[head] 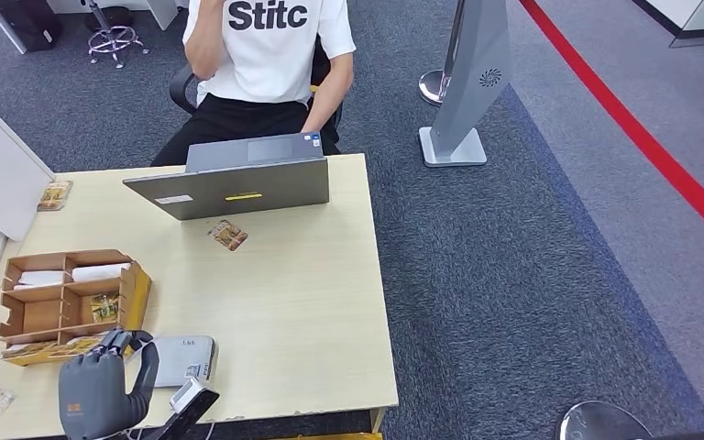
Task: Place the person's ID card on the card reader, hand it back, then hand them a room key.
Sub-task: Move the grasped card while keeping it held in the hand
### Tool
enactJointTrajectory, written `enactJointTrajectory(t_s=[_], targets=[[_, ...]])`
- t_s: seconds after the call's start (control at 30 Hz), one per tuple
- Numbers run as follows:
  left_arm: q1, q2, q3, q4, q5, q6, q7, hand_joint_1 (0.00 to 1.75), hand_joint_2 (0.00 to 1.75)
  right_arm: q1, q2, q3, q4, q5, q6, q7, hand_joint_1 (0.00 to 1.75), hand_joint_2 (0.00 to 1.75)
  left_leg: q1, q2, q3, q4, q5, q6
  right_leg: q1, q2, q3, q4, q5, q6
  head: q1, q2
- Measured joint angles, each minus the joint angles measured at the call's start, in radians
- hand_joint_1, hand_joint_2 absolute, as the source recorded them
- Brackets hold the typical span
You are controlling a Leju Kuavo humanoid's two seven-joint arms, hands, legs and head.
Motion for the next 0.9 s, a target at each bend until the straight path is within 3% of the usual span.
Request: enactJointTrajectory(t_s=[0.33, 0.7, 0.9], targets=[[-0.003, -0.016, 0.007, 0.128, 0.014, -0.024, 0.036, 1.75, 1.75, -0.002, 0.0, 0.0, -0.001, 0.011, 0.0, 0.011, 0.0, 1.75, 0.0, 0.0, 0.0, 0.0, 0.0, 0.0, 0.0, 0.0, 0.0, 0.0, 0.0, 0.0, 0.0, 0.0], [-0.061, -0.033, 0.019, 0.359, 0.086, -0.012, -0.015, 1.75, 1.75, -0.005, 0.0, 0.0, -0.002, 0.025, 0.001, 0.021, 0.0, 1.75, 0.0, -0.002, 0.002, 0.0, 0.0, 0.0, 0.0, -0.003, 0.003, 0.0, 0.0, 0.0, 0.0, 0.0], [-0.077, -0.04, 0.047, 0.418, 0.102, 0.064, -0.073, 1.75, 1.75, -0.006, 0.0, 0.0, -0.002, 0.035, 0.002, 0.021, 0.0, 1.75, 0.0, -0.003, 0.003, 0.0, 0.0, 0.0, 0.0, -0.003, 0.003, 0.0, 0.0, 0.0, 0.0, 0.0]])
